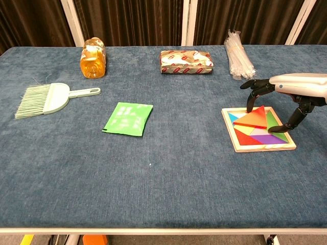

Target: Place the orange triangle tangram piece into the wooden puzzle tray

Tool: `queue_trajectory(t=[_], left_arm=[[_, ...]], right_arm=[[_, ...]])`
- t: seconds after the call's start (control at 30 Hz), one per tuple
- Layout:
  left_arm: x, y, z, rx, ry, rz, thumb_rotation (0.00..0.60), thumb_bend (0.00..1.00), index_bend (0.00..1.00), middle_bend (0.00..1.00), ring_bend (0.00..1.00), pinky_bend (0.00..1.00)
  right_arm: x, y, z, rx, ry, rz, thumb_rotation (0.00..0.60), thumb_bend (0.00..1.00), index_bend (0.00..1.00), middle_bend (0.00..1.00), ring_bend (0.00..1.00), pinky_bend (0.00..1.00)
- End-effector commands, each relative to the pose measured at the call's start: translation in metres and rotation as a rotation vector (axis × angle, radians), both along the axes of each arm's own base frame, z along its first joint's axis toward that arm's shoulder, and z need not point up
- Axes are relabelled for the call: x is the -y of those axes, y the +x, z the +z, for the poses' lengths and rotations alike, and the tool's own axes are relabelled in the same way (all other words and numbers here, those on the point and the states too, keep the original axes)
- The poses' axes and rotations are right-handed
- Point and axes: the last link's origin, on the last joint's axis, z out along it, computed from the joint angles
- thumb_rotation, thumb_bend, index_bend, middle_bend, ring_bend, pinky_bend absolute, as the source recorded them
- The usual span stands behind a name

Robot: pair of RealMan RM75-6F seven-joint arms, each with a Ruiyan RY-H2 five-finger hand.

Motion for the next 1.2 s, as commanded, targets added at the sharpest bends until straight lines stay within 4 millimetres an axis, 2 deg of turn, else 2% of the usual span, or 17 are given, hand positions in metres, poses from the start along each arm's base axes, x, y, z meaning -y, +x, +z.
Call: queue_trajectory(t=[0.03, 0.27, 0.67, 1.2], left_arm=[[0.000, 0.000, 0.000, 0.000, 0.001, 0.000, 0.600, 0.00, 0.16, 0.08, 0.02, 0.12], [0.001, -0.002, 0.000, 0.002, 0.000, 0.004, 0.600, 0.00, 0.16, 0.08, 0.02, 0.12], [0.001, -0.002, 0.000, 0.004, 0.000, 0.004, 0.600, 0.00, 0.16, 0.08, 0.02, 0.12], [0.002, -0.004, 0.001, 0.007, 0.002, 0.010, 0.600, 0.00, 0.16, 0.09, 0.02, 0.12]], right_arm=[[0.001, 0.000, 0.000, -0.001, 0.001, -0.004, 0.600, 0.15, 0.35, 0.00, 0.00, 0.00], [0.002, -0.002, -0.002, -0.003, 0.003, -0.012, 0.600, 0.15, 0.37, 0.00, 0.00, 0.00], [0.001, -0.004, 0.000, 0.026, -0.023, -0.035, 0.600, 0.15, 0.50, 0.00, 0.00, 0.00], [0.011, -0.003, -0.006, 0.034, -0.060, -0.078, 0.600, 0.14, 0.51, 0.00, 0.00, 0.00]])
